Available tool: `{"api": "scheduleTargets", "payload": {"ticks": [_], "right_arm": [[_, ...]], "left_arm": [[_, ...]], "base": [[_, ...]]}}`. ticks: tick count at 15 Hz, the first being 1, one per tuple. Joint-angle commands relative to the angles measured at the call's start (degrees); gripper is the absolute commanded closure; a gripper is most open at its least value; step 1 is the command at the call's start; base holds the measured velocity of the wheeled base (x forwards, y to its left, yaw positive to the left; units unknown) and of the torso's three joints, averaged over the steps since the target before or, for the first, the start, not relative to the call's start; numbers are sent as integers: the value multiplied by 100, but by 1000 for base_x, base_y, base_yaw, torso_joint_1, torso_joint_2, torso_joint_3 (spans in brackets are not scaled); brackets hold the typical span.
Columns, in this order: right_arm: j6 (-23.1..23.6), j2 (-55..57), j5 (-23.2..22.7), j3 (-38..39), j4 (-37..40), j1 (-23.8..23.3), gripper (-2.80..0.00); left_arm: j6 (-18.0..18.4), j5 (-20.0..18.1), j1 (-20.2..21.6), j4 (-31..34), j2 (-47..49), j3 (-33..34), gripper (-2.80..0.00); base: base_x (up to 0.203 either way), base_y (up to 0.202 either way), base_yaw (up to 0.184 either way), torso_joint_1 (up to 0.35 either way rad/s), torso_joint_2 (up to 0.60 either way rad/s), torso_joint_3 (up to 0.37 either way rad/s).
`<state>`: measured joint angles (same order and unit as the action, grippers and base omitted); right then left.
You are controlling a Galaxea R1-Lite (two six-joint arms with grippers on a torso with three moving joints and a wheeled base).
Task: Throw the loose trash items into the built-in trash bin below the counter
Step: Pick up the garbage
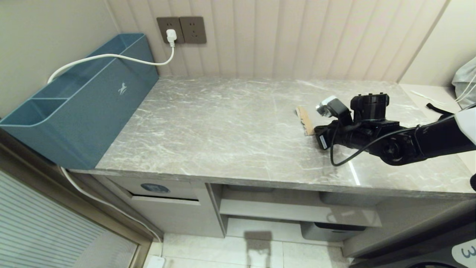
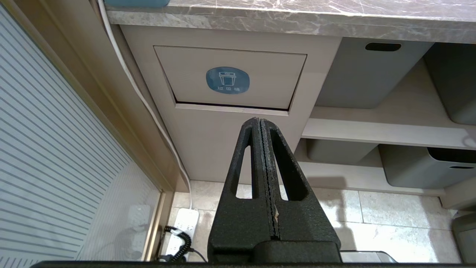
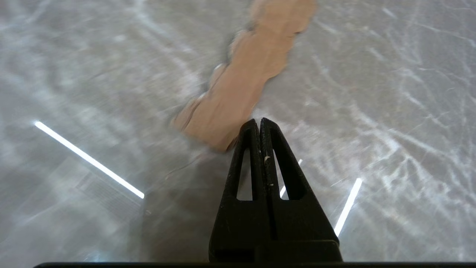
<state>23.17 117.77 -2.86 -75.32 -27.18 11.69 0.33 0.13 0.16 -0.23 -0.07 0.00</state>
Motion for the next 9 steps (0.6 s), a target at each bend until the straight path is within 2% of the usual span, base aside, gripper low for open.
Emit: {"api": "scheduleTargets", "payload": {"ticks": [1,3,6,9], "right_arm": [[59,-452,-49,660,-298,117,0],[93,-594,-108,1041,-891,161,0],[103,-512,-118,851,-964,170,0],[114,-70,-114,-26,-886,187,0]], "left_arm": [[2,5,2,-4,-1,9,0],[2,4,2,-4,-1,9,0],[2,5,2,-4,-1,9,0],[2,5,2,-4,-1,9,0]], "base": [[0,0,0,0,0,0],[0,0,0,0,0,0],[0,0,0,0,0,0],[0,0,0,0,0,0]]}}
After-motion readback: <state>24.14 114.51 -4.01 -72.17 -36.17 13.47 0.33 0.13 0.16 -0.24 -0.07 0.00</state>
